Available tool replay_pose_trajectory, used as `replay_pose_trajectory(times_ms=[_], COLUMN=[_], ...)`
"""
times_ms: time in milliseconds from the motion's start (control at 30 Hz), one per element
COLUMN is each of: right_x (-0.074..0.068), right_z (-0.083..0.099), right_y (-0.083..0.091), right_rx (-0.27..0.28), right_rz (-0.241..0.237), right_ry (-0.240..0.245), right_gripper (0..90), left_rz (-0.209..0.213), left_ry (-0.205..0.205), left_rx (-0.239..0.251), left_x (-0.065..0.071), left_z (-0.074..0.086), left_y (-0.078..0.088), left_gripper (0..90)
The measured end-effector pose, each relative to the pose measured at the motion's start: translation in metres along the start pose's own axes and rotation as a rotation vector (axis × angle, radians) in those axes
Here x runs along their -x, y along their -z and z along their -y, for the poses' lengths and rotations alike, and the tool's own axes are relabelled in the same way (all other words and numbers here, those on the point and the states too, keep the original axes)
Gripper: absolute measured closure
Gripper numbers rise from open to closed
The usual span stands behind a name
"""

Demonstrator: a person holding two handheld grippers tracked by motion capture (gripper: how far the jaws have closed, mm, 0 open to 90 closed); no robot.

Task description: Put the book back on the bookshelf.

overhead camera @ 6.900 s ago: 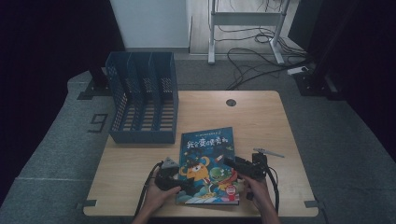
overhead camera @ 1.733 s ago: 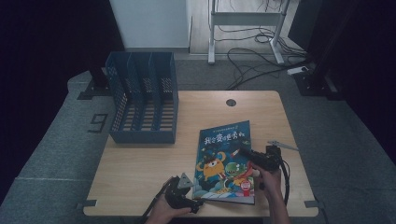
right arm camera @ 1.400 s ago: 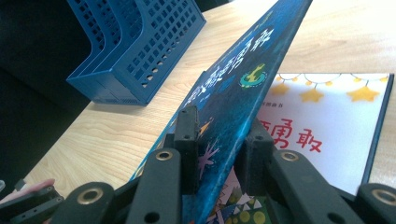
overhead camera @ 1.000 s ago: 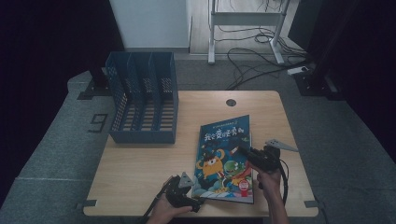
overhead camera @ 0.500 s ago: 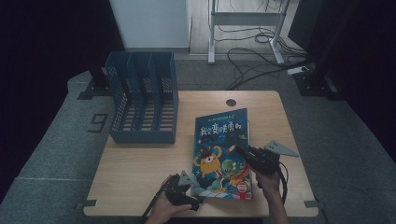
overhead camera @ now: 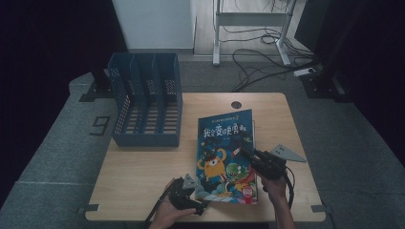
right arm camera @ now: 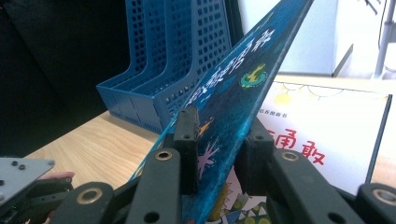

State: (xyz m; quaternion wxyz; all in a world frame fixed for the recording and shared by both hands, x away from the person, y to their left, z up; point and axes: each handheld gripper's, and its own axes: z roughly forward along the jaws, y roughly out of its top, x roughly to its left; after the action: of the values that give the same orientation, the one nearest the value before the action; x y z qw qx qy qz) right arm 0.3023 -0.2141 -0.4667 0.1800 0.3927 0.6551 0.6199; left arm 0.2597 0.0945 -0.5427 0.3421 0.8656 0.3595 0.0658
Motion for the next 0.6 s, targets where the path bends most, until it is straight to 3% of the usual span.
replay_pose_trajectory(times_ms=[300, 600], right_x=[-0.0087, -0.0083], right_z=[-0.0027, -0.0016], right_y=[0.0038, 0.0042], right_rx=[0.057, 0.063], right_rz=[0.011, 0.010], right_ry=[0.074, 0.083], right_gripper=[71.9, 71.8], left_rz=[-0.016, -0.034], left_ry=[0.006, -0.005], left_rx=[-0.010, -0.015], left_x=[-0.0070, -0.0059], left_z=[-0.0054, -0.0047], left_y=[-0.0029, -0.0019], left_gripper=[0.6, 3.4])
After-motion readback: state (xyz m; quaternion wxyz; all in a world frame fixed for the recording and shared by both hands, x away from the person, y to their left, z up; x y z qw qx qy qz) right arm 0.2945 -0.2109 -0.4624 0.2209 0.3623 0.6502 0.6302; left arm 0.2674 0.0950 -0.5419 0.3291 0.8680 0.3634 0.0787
